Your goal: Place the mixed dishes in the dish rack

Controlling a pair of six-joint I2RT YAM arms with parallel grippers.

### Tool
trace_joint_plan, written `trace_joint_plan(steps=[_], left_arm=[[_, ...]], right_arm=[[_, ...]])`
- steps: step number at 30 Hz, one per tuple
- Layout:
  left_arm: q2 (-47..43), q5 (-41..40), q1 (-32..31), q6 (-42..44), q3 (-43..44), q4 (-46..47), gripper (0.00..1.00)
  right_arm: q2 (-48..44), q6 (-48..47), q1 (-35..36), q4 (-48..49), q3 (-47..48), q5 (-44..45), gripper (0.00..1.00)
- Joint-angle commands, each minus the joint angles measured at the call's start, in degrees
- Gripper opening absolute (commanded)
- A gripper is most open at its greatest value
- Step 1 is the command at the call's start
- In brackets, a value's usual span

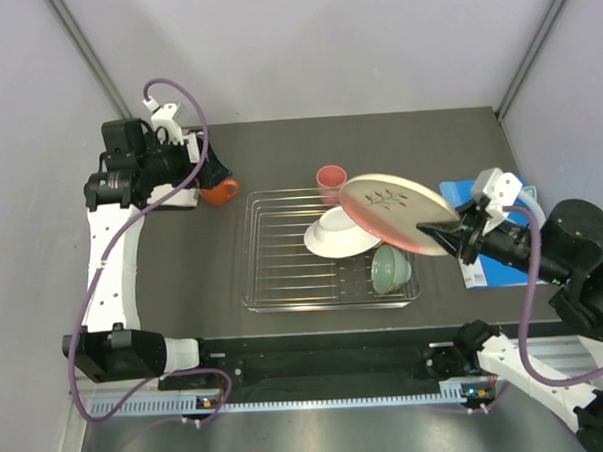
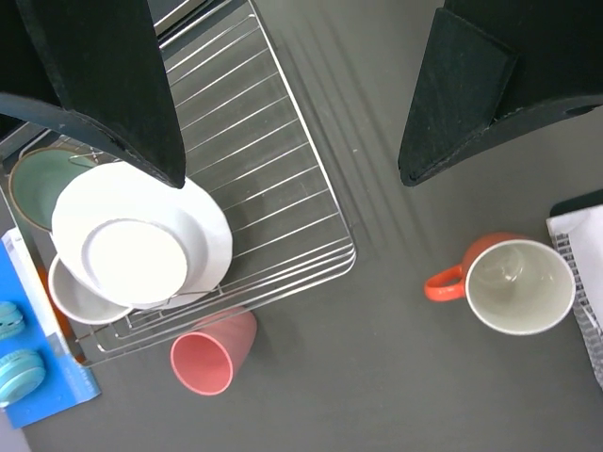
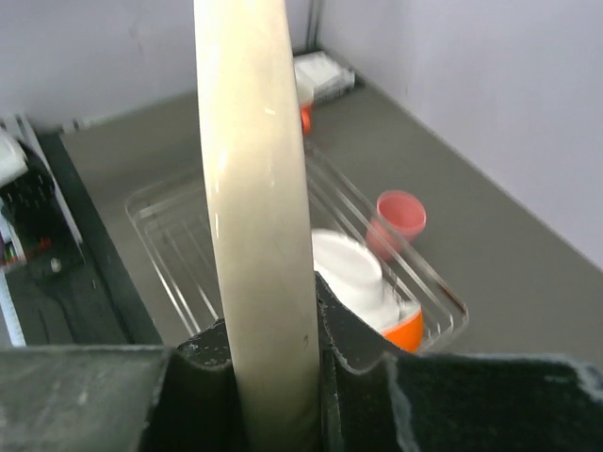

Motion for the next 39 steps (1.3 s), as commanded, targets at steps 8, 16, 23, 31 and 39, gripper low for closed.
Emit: trace_joint_plan(steps=[8,16,23,31,39], left_arm=[[-0.75,-5.39,-0.96,-1.33,-4.21,0.42,0.99],[-1.72,-8.73,-1.4,1.48,-9.22,1.73,0.99],[1.35,-10.75,-1.49,1.92,-12.65,4.9,0.99],[-0.49,-11.54,-1.4,4.12,-15.11,6.04,0.99],[-1.28,-11.89,-1.31,4.21,-16.79,7.01,0.99]], right_arm=[[0.99,-13.01,2.12,-1.05,0.29,7.95,0.0],[7.22,-17.05,12.1,-7.53,3.08,14.07,0.0],[25.93,-17.5,46.14,-16.86,16.42,52.32,0.0],[27.1,-15.13,54.84,-17.74,13.3,58.38,0.0],[25.43,-14.16,58.1,-13.97,2.83,60.06,0.0]])
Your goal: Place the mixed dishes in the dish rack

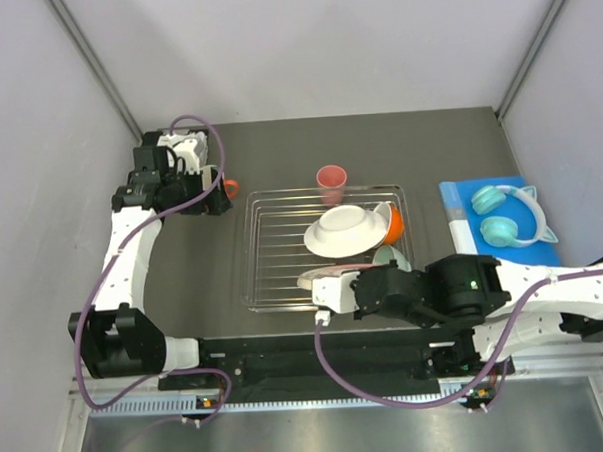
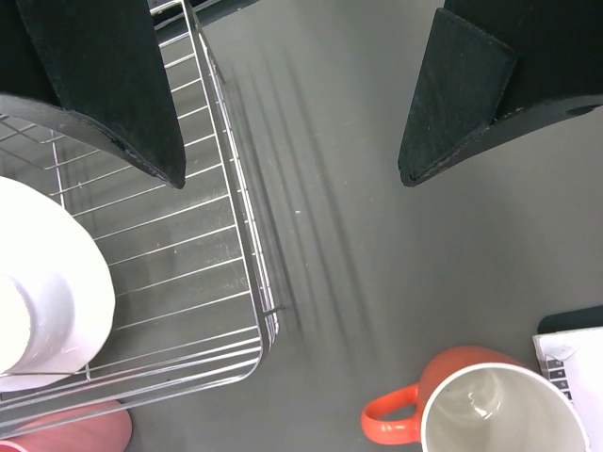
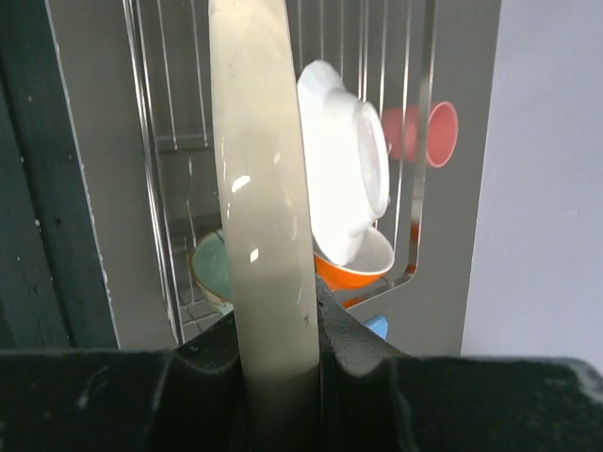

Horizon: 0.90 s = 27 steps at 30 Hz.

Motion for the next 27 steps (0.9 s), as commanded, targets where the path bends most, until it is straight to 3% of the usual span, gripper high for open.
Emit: trace_joint_plan(steps=[1,10,27], left_arm=[[-2.63,-0.57,-0.2,0.69,-0.59,3.1,0.99],[-3.25,-0.57,-0.11,-0.1,-2.35,4.68,0.99],[-2.99,-0.31,-0.2,-0.81,-5.25,7.32,0.99]], right_arm=[[-2.98,0.55,0.69,7.81,-2.8,4.8,0.0],[-4.83,-2.35,-0.45,14.75,-10.37,4.1,0.0],[-5.97,-8.06,-11.7,26.62,-19.16,0.68,0.0]])
